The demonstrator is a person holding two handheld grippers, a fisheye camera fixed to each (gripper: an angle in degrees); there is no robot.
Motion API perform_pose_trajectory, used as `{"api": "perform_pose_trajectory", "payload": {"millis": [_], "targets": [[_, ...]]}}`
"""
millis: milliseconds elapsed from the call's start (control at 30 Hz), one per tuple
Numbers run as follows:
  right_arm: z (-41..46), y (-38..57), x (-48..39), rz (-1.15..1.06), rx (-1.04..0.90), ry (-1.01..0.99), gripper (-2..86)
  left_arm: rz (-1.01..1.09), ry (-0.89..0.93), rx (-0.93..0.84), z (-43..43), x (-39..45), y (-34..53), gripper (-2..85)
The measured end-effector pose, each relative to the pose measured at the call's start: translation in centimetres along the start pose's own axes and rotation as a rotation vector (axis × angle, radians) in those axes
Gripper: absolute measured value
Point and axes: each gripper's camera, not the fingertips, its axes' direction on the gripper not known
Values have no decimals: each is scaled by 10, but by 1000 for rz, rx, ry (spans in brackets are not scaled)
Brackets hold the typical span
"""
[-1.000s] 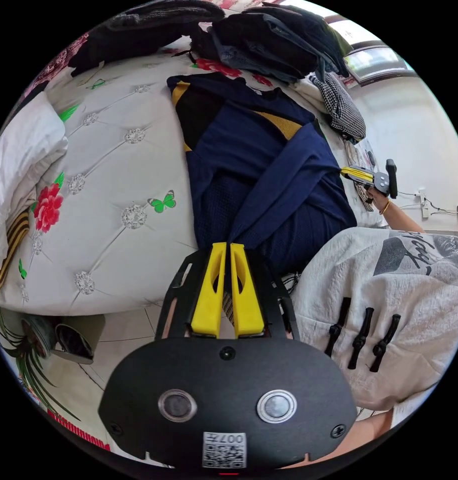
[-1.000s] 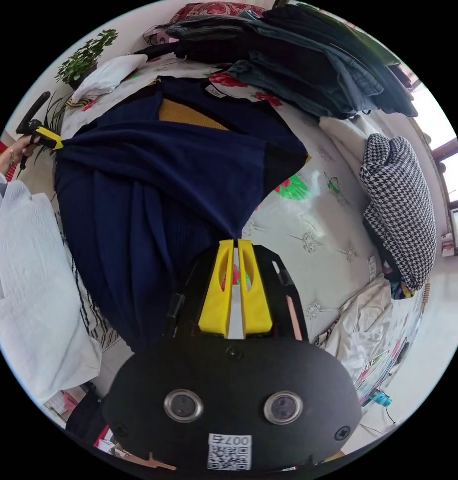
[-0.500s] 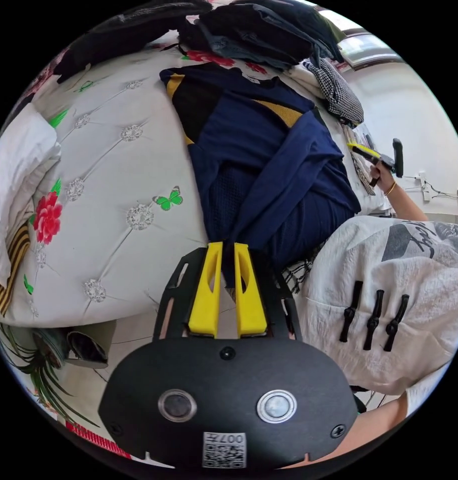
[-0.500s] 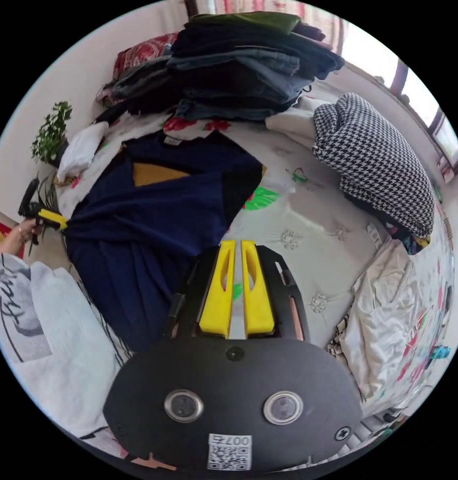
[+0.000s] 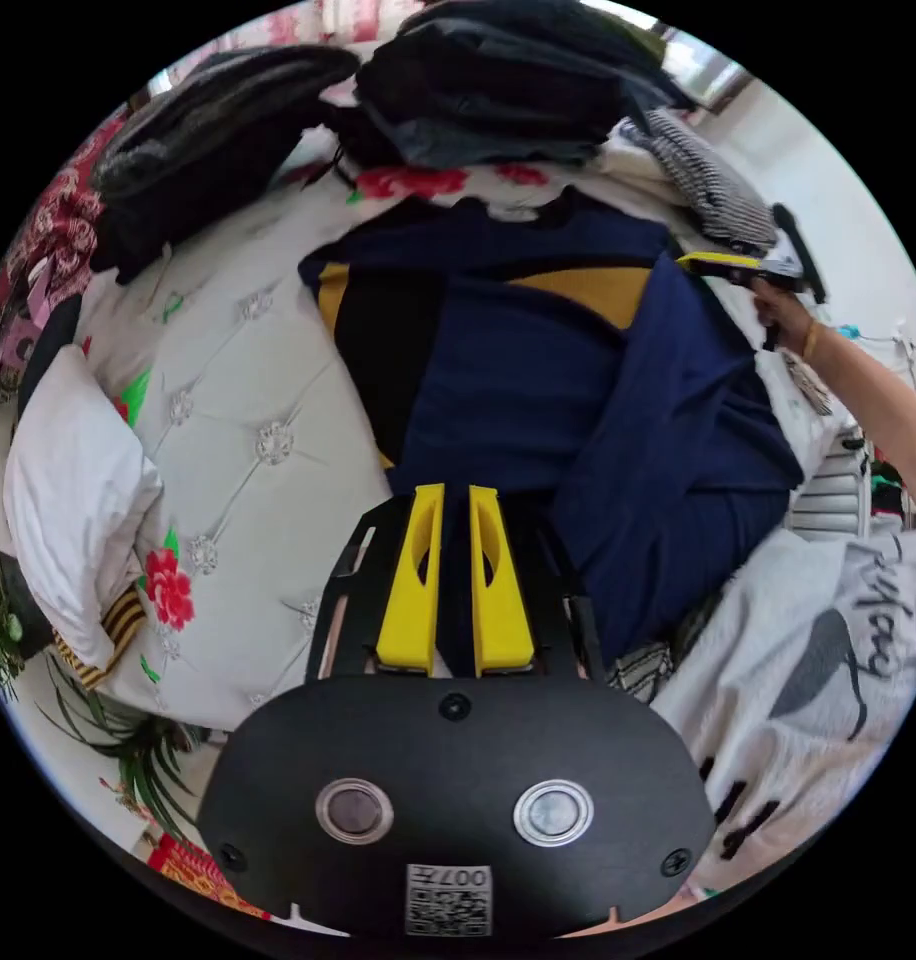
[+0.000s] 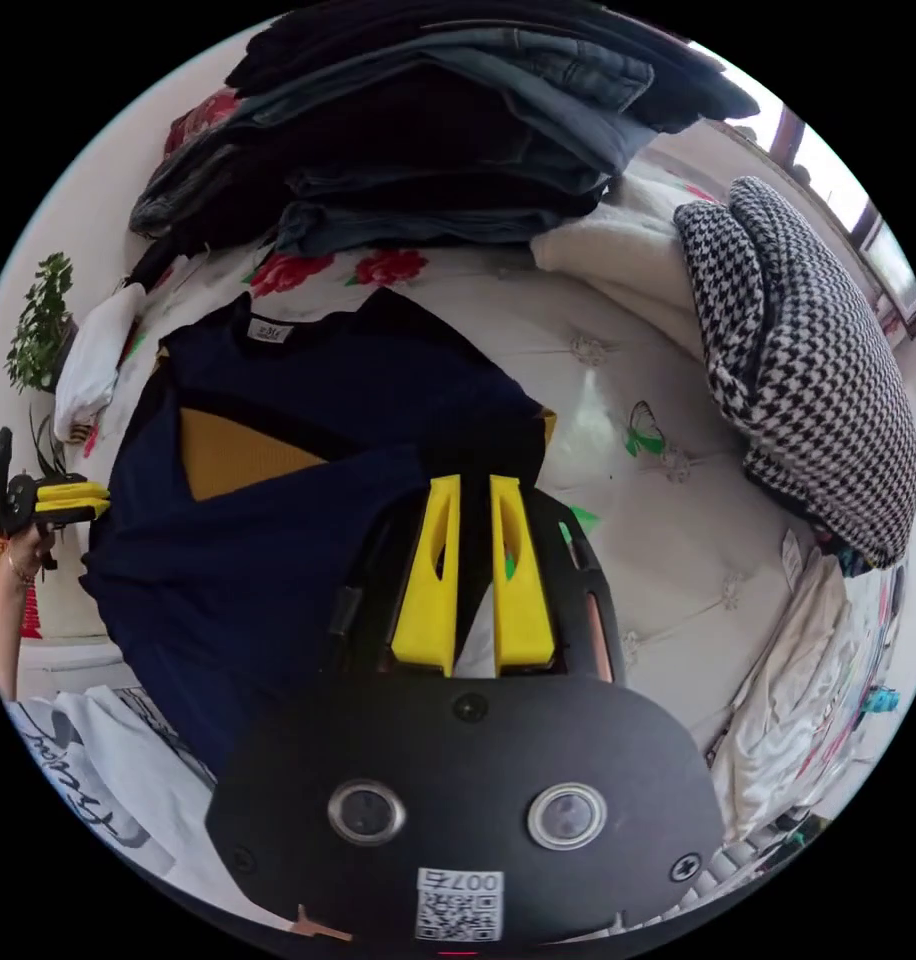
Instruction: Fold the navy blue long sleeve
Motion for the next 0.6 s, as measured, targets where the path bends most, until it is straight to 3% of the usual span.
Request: {"api": "perform_pose_trajectory", "payload": {"millis": [167,300,433,600], "targets": [[3,-17,5,-126,-2,139,4,-92,-7,32,17,-12,-23,-6],[1,-36,25,-79,1,145,3,-78,5,16,20,-13,-36,-7],[-18,-27,47,33,-21,63,7,-155,50,67,14,-17,-14,5],[-94,78,77,62,142,-98,17,-234,9,151,-8,-5,64,43]]}}
